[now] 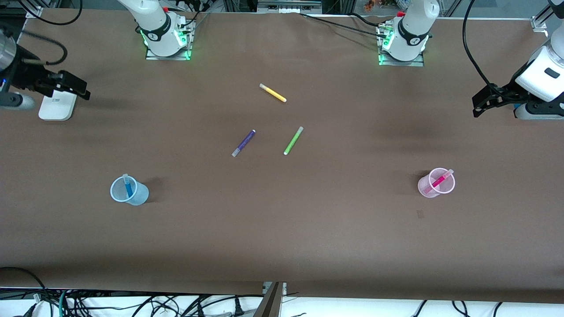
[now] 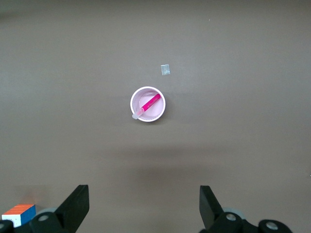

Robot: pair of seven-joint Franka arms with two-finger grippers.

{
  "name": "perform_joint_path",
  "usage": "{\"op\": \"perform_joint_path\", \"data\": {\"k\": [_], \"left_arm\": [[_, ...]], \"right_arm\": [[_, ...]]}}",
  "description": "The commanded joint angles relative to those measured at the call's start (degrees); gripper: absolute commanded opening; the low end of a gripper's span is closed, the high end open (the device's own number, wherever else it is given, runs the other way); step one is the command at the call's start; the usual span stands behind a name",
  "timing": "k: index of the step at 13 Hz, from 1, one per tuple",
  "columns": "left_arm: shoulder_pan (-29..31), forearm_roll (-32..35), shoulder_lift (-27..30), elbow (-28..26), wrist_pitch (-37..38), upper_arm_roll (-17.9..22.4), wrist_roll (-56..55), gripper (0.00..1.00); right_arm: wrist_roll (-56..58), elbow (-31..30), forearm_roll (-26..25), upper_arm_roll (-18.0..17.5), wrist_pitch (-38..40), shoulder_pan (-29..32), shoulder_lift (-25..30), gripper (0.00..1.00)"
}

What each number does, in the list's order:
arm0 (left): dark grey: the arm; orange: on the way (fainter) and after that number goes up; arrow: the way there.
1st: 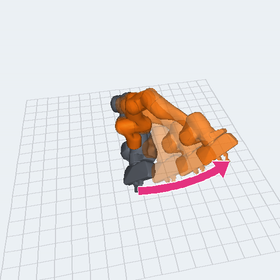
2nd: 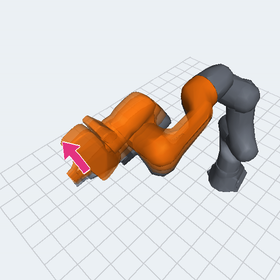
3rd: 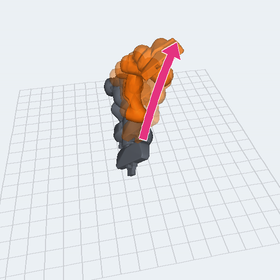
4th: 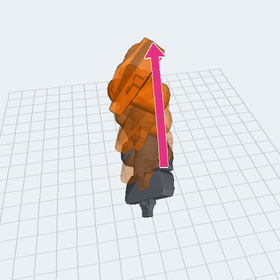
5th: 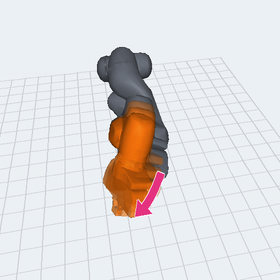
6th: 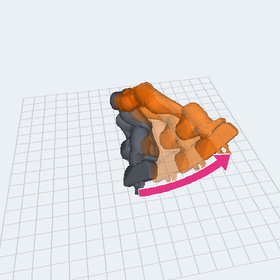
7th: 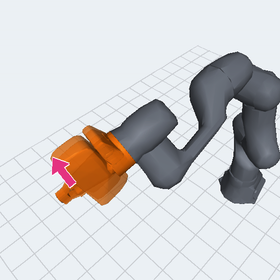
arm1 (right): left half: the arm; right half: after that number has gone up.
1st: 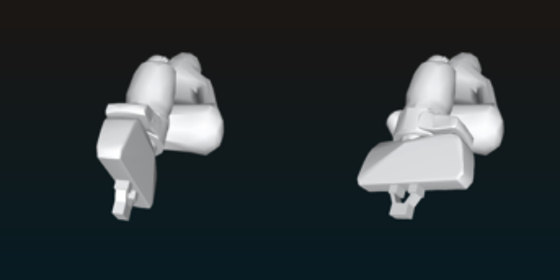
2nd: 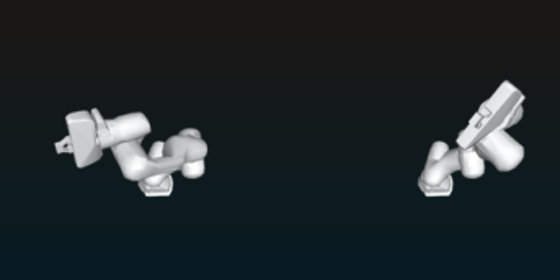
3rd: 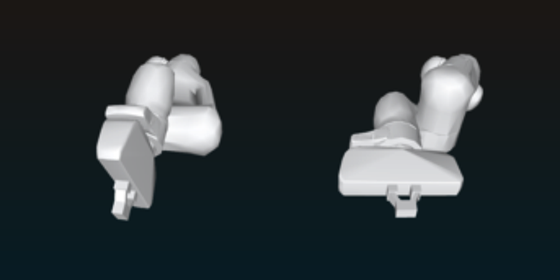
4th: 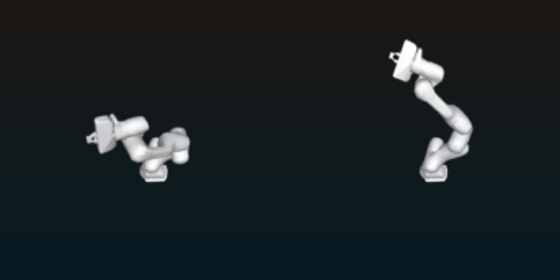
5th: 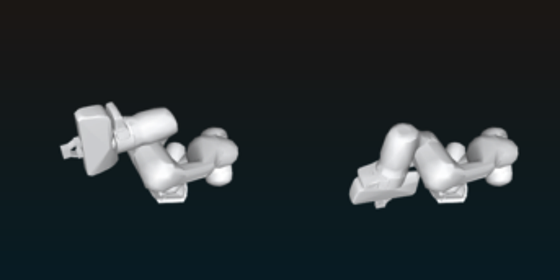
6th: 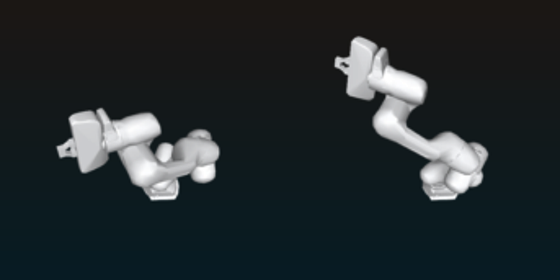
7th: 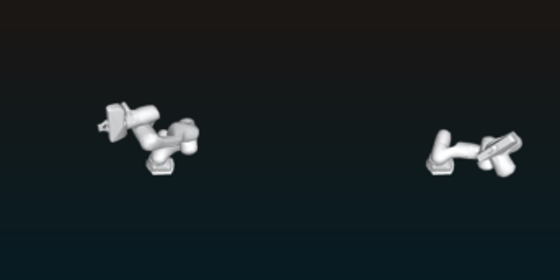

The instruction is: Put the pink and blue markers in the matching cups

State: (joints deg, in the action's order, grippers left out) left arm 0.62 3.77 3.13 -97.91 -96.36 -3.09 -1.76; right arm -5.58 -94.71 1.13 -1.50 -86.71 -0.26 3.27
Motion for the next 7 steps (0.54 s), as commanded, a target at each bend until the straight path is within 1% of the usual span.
{"op": "perform_joint_path", "data": {"k": [1,7], "left_arm": [[-0.4,-1.1,-0.3,1.2,1.2,0.4,0.0,1.00],[-0.4,-1.1,-0.3,1.2,1.3,0.4,0.2,1.00]], "right_arm": [[0.7,-2.2,-0.1,-1.0,-1.7,0.0,1.4,0.99],[0.8,-2.1,-0.2,-0.9,-1.2,-0.4,1.0,0.99]]}}
